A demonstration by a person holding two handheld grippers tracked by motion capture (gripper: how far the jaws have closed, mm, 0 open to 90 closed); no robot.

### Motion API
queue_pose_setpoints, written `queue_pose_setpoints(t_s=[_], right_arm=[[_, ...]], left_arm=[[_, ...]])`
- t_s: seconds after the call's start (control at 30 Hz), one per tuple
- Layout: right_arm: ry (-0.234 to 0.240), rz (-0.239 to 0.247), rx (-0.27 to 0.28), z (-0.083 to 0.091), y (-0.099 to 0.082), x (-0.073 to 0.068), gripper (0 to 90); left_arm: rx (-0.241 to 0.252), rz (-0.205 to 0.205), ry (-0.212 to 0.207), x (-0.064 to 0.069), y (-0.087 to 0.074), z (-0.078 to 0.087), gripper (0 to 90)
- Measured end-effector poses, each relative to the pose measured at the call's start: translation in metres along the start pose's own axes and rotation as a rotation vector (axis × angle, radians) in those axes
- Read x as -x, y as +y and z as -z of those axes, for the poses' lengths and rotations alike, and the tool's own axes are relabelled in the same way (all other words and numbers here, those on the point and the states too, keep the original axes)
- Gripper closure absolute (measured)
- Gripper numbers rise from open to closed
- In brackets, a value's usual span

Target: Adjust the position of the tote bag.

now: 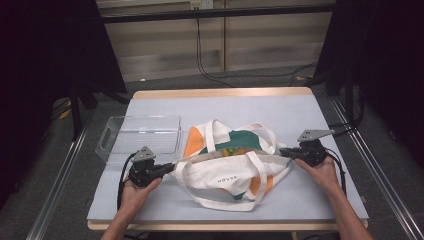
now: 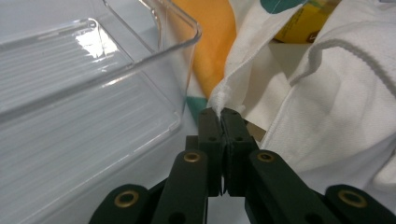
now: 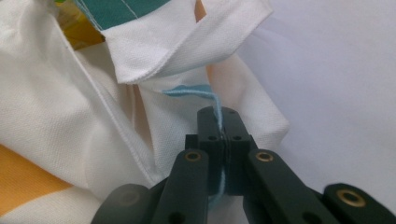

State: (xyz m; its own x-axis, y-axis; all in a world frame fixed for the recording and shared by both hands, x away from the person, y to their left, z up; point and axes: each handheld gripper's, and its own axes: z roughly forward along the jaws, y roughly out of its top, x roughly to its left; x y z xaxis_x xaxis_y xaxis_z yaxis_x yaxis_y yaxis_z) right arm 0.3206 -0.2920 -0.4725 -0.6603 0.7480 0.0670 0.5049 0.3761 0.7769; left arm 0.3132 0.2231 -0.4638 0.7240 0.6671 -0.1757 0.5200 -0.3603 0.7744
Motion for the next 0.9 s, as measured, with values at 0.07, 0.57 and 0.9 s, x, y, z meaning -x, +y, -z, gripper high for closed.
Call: queue_pose_setpoints(t_s=[0.07,0.57,0.9], right_arm=[[-0.005,-0.008,-0.008,-0.003,-0.002,0.001,89.2],[0.031,-0.008,0.143,0.032,0.009,-0.01,54.0],[0.079,0.02,0.208,0.04,0.029,-0.021,48.5]], left_arm=[[-0.014,-0.003,-0.001,0.0,-0.002,-0.003,88.6],[0.174,0.03,-0.037,0.005,0.01,0.037,60.9],[0.193,-0.084,-0.1,0.041,0.036,0.053,55.8]])
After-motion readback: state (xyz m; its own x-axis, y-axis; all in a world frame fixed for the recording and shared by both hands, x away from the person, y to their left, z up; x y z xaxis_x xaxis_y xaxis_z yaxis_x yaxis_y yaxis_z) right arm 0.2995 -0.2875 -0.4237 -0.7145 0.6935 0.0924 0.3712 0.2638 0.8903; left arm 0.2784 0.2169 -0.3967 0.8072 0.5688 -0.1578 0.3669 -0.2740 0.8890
